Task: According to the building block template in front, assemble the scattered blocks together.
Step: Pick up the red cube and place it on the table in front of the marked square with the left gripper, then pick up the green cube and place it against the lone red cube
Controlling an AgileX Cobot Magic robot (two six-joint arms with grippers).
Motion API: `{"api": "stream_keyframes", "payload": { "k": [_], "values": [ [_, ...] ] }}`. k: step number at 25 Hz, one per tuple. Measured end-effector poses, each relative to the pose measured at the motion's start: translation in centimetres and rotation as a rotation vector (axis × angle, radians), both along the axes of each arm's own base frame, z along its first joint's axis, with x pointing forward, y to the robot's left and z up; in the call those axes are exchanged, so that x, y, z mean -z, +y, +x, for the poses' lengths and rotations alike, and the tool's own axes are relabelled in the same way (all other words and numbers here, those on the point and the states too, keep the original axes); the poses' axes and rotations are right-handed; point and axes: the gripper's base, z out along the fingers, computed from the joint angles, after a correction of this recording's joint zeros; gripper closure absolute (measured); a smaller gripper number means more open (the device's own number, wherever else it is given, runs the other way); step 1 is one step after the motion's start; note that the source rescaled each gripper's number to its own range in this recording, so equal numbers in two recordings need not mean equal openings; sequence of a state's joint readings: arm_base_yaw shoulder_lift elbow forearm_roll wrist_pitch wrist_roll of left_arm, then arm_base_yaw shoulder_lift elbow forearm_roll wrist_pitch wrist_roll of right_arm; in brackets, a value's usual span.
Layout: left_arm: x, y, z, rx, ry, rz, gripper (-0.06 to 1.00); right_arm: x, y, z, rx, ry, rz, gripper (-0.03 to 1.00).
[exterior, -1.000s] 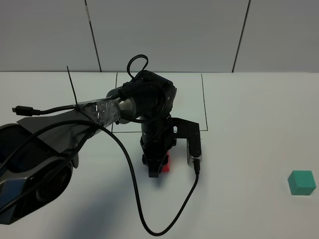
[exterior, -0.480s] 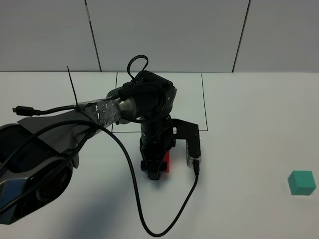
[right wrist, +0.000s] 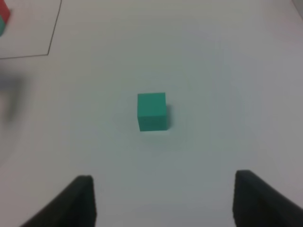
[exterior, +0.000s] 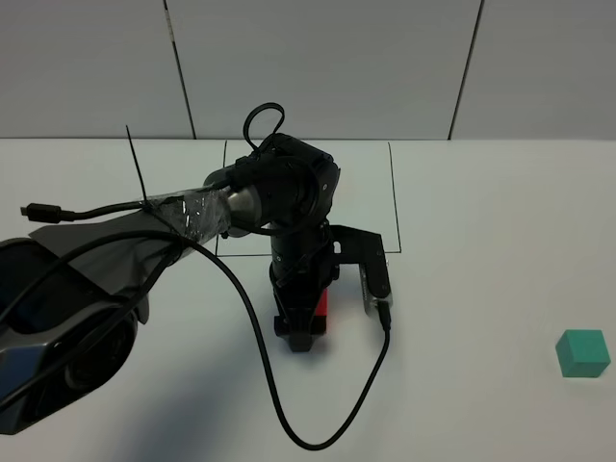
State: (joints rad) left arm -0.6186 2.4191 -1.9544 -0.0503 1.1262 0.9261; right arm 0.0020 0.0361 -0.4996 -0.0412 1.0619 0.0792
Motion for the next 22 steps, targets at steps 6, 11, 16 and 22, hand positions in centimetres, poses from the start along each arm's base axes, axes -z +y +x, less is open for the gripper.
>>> {"api": "stream_keyframes", "payload": {
  "k": [6,11,16,22],
  "values": [
    [-4.6,0.0,-0.3,-0.082,-0.062,-0.067,-0.05,0.0,0.0,0.0,0.000,0.000,0.000,0.41],
    [-7.7,0.0,-0.9,-0.202,-0.065,-0.121,-0.06,0.0,0.0,0.0,0.000,0.000,0.000,0.41],
    [-10.2,1.1,-1.0,-0.322,-0.079,-0.151,-0.06,0.0,0.0,0.0,0.000,0.000,0.000,0.41],
    [-10.4,3.3,0.0,-0.465,-0.060,-0.135,-0.06,0.0,0.0,0.0,0.000,0.000,0.000,0.41]
  ]
}}
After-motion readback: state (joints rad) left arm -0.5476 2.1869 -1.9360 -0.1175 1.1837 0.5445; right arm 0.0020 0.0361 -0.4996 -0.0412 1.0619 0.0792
